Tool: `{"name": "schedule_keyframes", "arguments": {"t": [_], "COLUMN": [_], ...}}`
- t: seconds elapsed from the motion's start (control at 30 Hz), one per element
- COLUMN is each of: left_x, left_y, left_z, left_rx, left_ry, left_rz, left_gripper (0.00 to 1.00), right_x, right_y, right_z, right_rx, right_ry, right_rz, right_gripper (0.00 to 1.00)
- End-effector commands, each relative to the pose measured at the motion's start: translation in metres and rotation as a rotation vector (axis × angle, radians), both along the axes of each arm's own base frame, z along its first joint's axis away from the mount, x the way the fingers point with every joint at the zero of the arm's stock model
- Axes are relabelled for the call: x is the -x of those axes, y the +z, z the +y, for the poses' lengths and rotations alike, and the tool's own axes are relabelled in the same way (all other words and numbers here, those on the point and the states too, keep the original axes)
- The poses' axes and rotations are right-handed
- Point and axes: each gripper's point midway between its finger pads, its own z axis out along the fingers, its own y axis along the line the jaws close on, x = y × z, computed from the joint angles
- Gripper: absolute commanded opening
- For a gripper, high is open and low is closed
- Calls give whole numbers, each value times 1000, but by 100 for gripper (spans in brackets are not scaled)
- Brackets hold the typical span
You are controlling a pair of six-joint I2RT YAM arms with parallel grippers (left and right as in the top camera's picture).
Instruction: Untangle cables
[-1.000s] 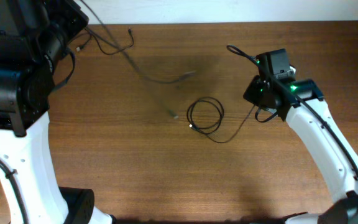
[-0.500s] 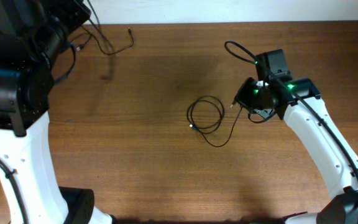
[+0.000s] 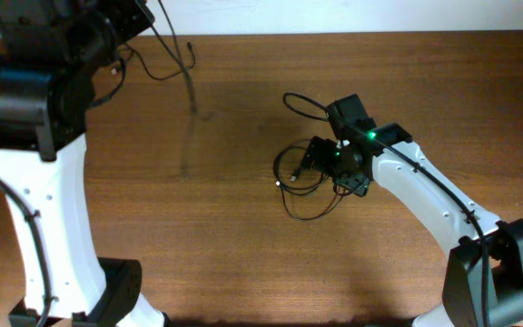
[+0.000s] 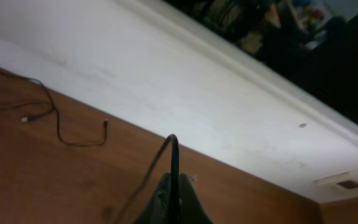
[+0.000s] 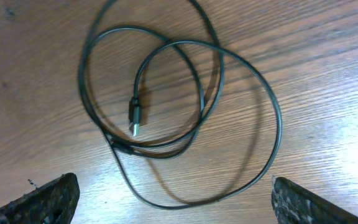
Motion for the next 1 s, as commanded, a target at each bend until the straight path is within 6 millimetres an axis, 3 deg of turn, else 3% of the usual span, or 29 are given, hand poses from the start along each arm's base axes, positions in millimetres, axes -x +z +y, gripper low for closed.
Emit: {"name": "schedule_keyframes", "arguments": {"t": [0.0, 0.07, 0.2, 0.37, 0.43, 0.53, 0.7, 0.8, 0.9, 0.97], "left_x": [-12, -20, -41, -64, -70, -79, -91, -91, -91, -93], "left_y": [-16, -26, -42, -50, -52, -60, -89, -121, -165, -185], "left_z": [22, 33, 32, -14, -18, 2, 56, 98, 151, 172], "left_rx": [-84, -118, -124, -31, -48, -47, -12, -12, -50, -66], "left_ry": [102, 160, 164, -77, -106, -56, 17, 112, 258, 312], "left_rz": [41, 64, 87, 69, 57, 72, 152, 252, 381, 428], "left_gripper": [0, 0, 0, 0, 0, 0, 0, 0, 0, 0], "right_x": [0, -1, 0, 0, 0, 0, 0, -2, -2, -2], "right_y": [-7, -7, -7, -7, -8, -8, -7, -7, -7, -7], "right_z": [-20, -24, -23, -23, -23, -23, -23, -23, -22, -22], "right_rx": [114, 134, 133, 133, 133, 134, 133, 130, 130, 130], "right_ry": [-21, -26, -25, -25, -25, -25, -25, -26, -26, -26], "right_rz": [-8, -10, -9, -10, -8, -7, -10, -16, -18, -18], "right_gripper": [98, 98, 99, 99, 98, 99, 98, 98, 98, 98]}}
